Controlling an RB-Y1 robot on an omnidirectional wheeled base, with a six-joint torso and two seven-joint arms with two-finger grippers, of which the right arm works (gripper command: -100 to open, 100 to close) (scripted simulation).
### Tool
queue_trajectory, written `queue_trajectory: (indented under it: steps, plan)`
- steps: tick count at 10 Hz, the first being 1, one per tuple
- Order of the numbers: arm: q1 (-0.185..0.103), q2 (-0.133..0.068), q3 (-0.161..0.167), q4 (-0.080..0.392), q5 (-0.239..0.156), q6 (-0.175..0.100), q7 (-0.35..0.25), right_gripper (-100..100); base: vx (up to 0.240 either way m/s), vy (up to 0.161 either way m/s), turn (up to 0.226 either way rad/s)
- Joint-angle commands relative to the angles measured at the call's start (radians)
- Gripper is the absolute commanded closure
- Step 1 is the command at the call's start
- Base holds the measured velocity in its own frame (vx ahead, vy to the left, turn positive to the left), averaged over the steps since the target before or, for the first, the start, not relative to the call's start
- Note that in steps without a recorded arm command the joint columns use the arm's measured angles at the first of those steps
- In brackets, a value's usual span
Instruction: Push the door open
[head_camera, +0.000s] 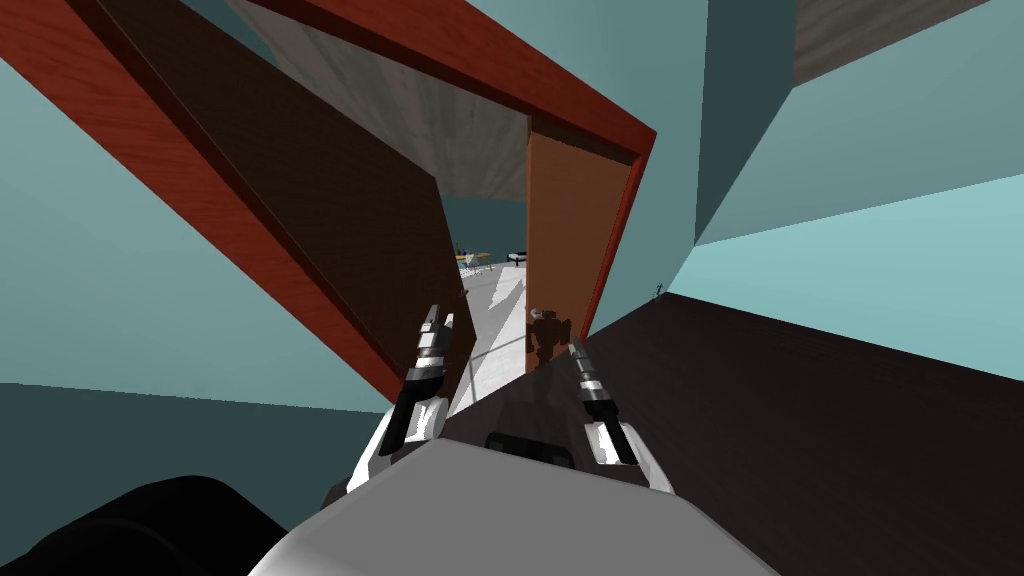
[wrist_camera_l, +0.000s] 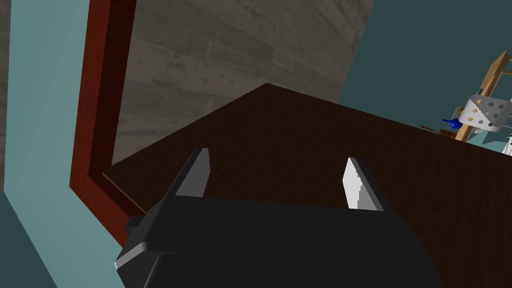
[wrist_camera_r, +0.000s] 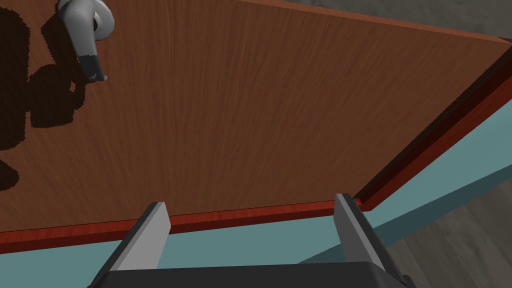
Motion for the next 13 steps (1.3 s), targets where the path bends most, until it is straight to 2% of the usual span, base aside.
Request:
queue_trajectory:
  steps: [1,4,5,7,8,12,13]
  plan:
    - [-0.009,-0.005,0.001,0.030,0.002,-0.007,-0.010,-100,0.063,-0.054,0.031]
    - [-0.060,-0.009,0.006,0.136,0.014,-0.042,-0.036,-100,0.069,-0.046,0.073]
    - [-0.060,-0.009,0.006,0.149,0.014,-0.042,-0.036,-100,0.052,-0.046,0.024]
    - [-0.095,-0.011,0.010,0.213,0.022,-0.065,-0.054,-100,0.063,-0.060,0.065]
    - [-0.095,-0.011,0.010,0.228,0.022,-0.065,-0.054,-100,0.055,-0.045,0.030]
    - [-0.160,-0.011,0.017,0.368,0.038,-0.109,-0.088,-100,0.072,-0.058,0.068]
    - [-0.160,-0.011,0.017,0.380,0.038,-0.109,-0.088,-100,0.052,-0.058,0.027]
